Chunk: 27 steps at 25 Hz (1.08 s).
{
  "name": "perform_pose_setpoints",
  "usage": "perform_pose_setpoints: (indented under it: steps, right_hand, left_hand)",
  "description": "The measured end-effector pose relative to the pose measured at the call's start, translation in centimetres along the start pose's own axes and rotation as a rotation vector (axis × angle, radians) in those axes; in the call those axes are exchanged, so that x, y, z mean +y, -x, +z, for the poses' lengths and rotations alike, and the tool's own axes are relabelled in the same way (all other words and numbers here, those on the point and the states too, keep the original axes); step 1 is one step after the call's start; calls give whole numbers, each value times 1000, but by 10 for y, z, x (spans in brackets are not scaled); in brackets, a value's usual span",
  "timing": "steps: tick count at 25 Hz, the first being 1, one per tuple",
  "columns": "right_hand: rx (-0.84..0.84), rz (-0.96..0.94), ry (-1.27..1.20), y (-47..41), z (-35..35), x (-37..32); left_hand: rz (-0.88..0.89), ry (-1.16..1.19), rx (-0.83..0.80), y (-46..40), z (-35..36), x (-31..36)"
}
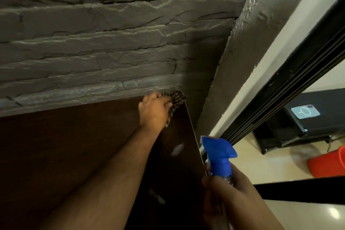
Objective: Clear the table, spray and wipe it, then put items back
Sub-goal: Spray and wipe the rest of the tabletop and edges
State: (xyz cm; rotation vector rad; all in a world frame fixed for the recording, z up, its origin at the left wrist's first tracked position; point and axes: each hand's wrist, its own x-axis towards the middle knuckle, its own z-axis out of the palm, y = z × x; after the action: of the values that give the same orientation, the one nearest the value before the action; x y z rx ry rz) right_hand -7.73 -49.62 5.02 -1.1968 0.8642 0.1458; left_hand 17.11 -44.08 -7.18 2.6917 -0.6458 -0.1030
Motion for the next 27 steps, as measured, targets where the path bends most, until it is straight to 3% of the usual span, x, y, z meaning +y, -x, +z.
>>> perform_pose_setpoints:
  steps: [3,5,10,13,16,20,22,25,27]
  right_hand:
    - [-4,-10,32,4,3,4]
    - [8,-20,58,6,2,6]
    - [29,-64,92,9,5,3]
    - [6,-61,118,13,13,1]
    - [-12,-41,99,11,10,-1]
    - [29,-57,138,11,11,-3]
    - [45,-85,151,12,13,-6]
    - [18,-109,182,13,14,-8]
    - [18,-94,200,19,12,-5]
  left_hand:
    - [201,40,-117,59,7,15]
    - [294,87,-88,105,1,-7]
    - [11,22,-25,19,-3,-5]
    - [184,79,-119,72,3,15]
    - [331,122,-73,134,-5,-23]
    - [57,5,31,48,-5,-42]
    - [-3,10,-16,28,-5,-20]
    - [220,38,-159,92,0,0]
    - [368,67,-127,145,-3,-21]
